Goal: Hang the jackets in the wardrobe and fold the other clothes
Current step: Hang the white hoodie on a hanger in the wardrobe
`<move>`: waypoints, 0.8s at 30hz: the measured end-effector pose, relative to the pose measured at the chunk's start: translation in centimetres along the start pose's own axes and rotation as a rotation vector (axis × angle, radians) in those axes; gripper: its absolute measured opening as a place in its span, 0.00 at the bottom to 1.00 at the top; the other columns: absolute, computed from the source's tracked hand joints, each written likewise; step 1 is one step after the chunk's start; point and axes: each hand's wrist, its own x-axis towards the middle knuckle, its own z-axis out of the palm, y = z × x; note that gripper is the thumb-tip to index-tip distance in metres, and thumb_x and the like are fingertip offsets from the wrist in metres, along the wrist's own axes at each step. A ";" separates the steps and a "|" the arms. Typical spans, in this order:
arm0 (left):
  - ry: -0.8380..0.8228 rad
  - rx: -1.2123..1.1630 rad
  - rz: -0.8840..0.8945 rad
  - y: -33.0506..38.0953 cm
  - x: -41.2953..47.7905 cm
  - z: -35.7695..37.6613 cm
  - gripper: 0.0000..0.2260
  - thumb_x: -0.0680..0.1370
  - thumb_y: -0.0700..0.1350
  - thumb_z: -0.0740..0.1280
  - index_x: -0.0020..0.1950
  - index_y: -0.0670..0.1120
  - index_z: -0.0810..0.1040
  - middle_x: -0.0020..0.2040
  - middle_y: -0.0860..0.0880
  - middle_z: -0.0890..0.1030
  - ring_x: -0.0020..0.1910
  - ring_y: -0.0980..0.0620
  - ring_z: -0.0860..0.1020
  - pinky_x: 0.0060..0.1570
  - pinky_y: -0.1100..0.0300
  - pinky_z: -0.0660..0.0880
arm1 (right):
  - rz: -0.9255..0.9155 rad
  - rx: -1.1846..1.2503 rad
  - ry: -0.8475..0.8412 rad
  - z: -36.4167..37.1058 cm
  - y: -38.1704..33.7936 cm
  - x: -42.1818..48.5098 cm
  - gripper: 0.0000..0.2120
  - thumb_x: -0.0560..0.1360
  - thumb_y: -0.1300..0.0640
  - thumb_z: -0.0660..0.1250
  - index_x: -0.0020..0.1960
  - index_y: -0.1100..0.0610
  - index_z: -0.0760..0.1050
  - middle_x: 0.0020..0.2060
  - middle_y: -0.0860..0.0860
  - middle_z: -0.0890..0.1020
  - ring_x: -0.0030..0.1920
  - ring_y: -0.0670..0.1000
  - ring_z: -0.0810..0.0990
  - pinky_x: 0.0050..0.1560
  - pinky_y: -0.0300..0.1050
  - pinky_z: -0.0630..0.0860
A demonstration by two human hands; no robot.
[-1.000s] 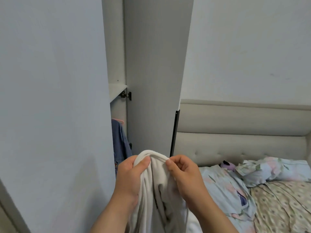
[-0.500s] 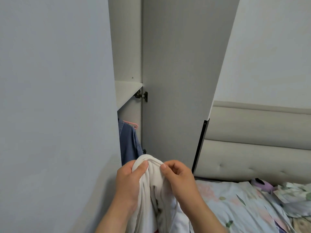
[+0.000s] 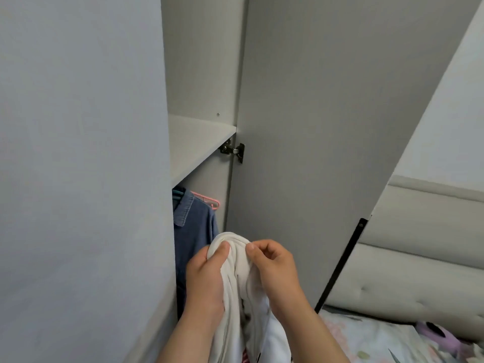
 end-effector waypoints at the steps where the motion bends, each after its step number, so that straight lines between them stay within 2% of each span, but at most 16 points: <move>1: 0.030 -0.012 0.006 0.1 0.6 0.4 0.04 0.76 0.43 0.71 0.41 0.46 0.85 0.39 0.43 0.84 0.40 0.46 0.82 0.42 0.52 0.78 | 0.014 0.003 0.001 0.4 -0.2 0.9 0.07 0.75 0.60 0.71 0.38 0.55 0.82 0.34 0.49 0.84 0.35 0.43 0.80 0.36 0.36 0.75; 3: 0.074 -0.024 0.015 0.4 1.9 0.7 0.06 0.77 0.42 0.69 0.42 0.46 0.85 0.39 0.44 0.85 0.39 0.48 0.82 0.40 0.54 0.78 | 0.023 -0.010 -0.004 1.1 -0.4 2.6 0.06 0.75 0.60 0.72 0.39 0.55 0.82 0.35 0.48 0.85 0.35 0.43 0.80 0.37 0.36 0.76; 7: 0.105 -0.065 0.016 1.1 4.0 0.6 0.05 0.77 0.42 0.70 0.44 0.45 0.84 0.42 0.41 0.85 0.41 0.46 0.82 0.44 0.49 0.79 | -0.001 -0.022 -0.075 2.3 -1.3 5.1 0.07 0.74 0.62 0.72 0.38 0.55 0.82 0.34 0.49 0.84 0.35 0.44 0.79 0.36 0.36 0.76; 10: 0.139 -0.042 0.009 0.9 4.9 1.0 0.05 0.77 0.42 0.70 0.43 0.44 0.84 0.41 0.41 0.85 0.40 0.46 0.82 0.43 0.51 0.79 | 0.014 -0.044 -0.130 2.0 -1.3 6.7 0.07 0.74 0.61 0.73 0.37 0.54 0.82 0.34 0.50 0.84 0.35 0.44 0.79 0.37 0.37 0.76; 14: 0.151 0.000 0.018 0.8 6.0 1.4 0.05 0.77 0.41 0.69 0.45 0.42 0.84 0.44 0.39 0.85 0.42 0.43 0.83 0.45 0.50 0.78 | 0.047 -0.082 -0.236 1.0 -1.0 9.4 0.06 0.74 0.61 0.72 0.38 0.55 0.83 0.36 0.48 0.84 0.37 0.43 0.79 0.40 0.37 0.76; 17: 0.191 0.058 0.013 0.2 6.7 1.4 0.05 0.78 0.41 0.69 0.47 0.42 0.84 0.45 0.39 0.85 0.45 0.42 0.84 0.48 0.48 0.79 | 0.137 -0.137 -0.417 0.5 -0.1 12.0 0.06 0.75 0.59 0.70 0.39 0.54 0.83 0.36 0.47 0.83 0.35 0.43 0.78 0.35 0.35 0.73; 19: 0.241 0.100 0.034 -0.3 7.5 0.8 0.05 0.77 0.42 0.69 0.48 0.42 0.84 0.44 0.42 0.86 0.45 0.44 0.84 0.45 0.51 0.78 | 0.209 -0.133 -0.530 0.8 0.6 14.2 0.07 0.76 0.58 0.69 0.39 0.55 0.80 0.36 0.51 0.80 0.35 0.48 0.75 0.34 0.38 0.71; 22: 0.356 0.160 0.080 -1.0 9.2 0.0 0.07 0.76 0.46 0.71 0.47 0.43 0.83 0.43 0.46 0.85 0.44 0.48 0.82 0.43 0.57 0.74 | 0.239 -0.095 -0.434 2.7 2.2 18.2 0.05 0.76 0.61 0.66 0.41 0.56 0.77 0.36 0.53 0.79 0.37 0.51 0.76 0.36 0.42 0.75; 24: 0.422 0.198 0.100 -1.1 9.8 -0.4 0.07 0.75 0.47 0.72 0.47 0.44 0.82 0.43 0.49 0.84 0.44 0.50 0.81 0.41 0.59 0.73 | 0.205 -0.169 -0.324 4.6 3.4 20.2 0.05 0.76 0.60 0.66 0.41 0.56 0.75 0.33 0.50 0.77 0.35 0.50 0.73 0.35 0.42 0.73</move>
